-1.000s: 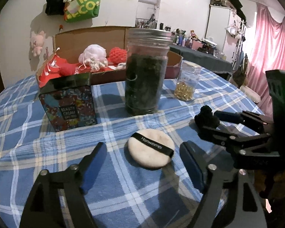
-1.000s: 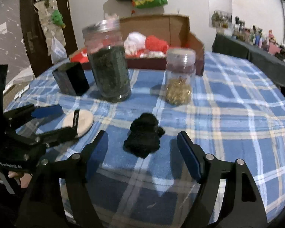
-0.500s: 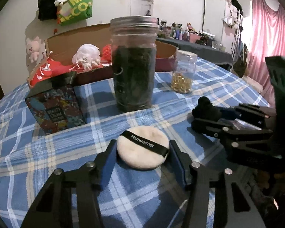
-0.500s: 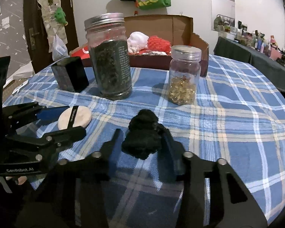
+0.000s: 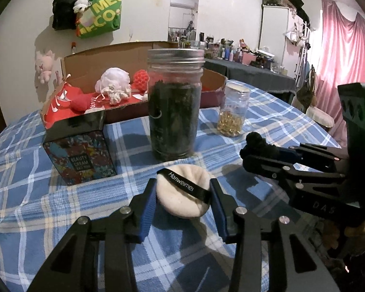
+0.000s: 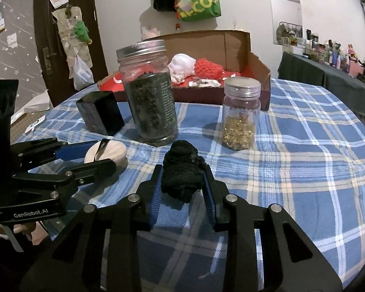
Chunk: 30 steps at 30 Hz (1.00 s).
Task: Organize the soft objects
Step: 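Carry the makeup puff and black scrunchie in both tools over the box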
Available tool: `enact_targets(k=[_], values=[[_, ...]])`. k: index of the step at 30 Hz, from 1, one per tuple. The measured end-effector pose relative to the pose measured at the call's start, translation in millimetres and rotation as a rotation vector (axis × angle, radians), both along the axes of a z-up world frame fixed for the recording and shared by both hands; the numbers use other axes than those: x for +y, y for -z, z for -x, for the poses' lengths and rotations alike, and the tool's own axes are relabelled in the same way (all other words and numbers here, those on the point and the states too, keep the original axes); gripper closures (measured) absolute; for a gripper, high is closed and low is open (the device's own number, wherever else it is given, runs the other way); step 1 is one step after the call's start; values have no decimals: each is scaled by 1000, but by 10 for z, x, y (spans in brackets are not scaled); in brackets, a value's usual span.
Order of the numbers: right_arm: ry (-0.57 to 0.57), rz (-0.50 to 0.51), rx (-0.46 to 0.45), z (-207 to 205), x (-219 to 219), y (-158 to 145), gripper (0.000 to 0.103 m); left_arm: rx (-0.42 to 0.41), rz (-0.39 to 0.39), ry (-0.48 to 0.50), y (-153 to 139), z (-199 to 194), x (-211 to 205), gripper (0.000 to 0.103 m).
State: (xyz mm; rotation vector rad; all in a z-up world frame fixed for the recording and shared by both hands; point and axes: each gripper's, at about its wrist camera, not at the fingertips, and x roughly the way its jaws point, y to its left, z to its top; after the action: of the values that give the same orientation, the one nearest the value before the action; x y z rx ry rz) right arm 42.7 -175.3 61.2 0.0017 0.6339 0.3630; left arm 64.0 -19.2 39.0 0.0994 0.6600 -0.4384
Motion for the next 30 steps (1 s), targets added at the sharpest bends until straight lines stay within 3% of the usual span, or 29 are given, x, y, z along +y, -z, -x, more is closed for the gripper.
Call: enact_targets(k=[11, 30], values=[[21, -7, 25, -1, -98, 17, 74, 23, 19, -26, -4, -13, 109, 58], [133, -27, 72, -201, -599, -89, 74, 46, 38, -185, -67, -86, 853, 58]])
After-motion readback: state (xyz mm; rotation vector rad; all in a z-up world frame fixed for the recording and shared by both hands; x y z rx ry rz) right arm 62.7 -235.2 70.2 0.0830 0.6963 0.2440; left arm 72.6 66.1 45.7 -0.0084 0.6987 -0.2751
